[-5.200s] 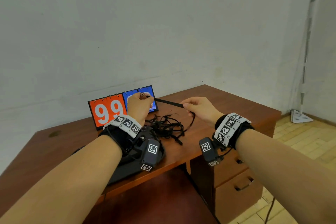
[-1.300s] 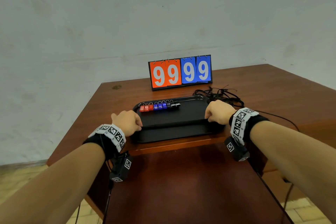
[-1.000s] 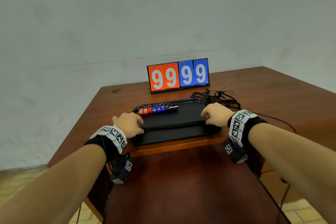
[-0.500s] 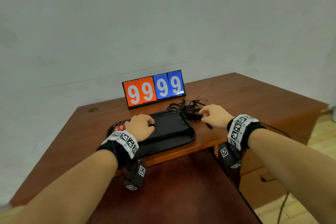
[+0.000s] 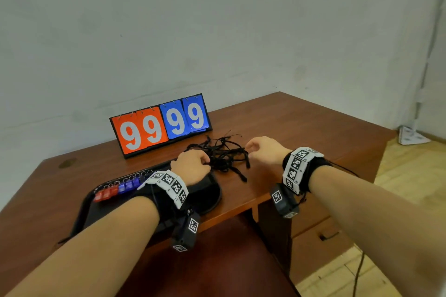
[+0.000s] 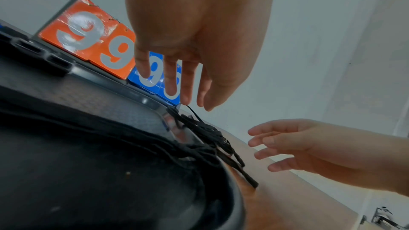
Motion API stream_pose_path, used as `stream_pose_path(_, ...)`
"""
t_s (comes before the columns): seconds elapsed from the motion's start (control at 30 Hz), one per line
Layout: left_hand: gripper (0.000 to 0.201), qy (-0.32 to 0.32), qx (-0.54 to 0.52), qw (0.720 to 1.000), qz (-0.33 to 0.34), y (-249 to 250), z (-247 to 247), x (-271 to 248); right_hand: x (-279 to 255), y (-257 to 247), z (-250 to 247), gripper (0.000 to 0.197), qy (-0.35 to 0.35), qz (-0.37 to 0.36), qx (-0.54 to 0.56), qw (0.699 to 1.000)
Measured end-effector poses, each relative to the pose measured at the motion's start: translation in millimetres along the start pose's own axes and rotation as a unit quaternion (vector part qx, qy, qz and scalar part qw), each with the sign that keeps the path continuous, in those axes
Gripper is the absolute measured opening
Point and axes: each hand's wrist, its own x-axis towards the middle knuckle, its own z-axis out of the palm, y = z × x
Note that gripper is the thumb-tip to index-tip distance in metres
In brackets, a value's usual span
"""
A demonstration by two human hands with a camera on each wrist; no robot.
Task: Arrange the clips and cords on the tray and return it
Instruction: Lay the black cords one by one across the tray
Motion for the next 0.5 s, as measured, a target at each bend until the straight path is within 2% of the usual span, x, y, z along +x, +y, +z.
stream_pose_path(0.3, 0.022, 0.0, -0.022, 1.0, 0.0, 11, 15, 35, 54, 5, 6, 0.034, -0.058, 0.015, -0.025, 0.998)
stream_pose_path(0.5, 0.02, -0.001, -0.029, 1.0, -0.002, 13, 17, 43, 72, -5, 13, 0.039, -0.112, 0.006, -0.054, 0.992)
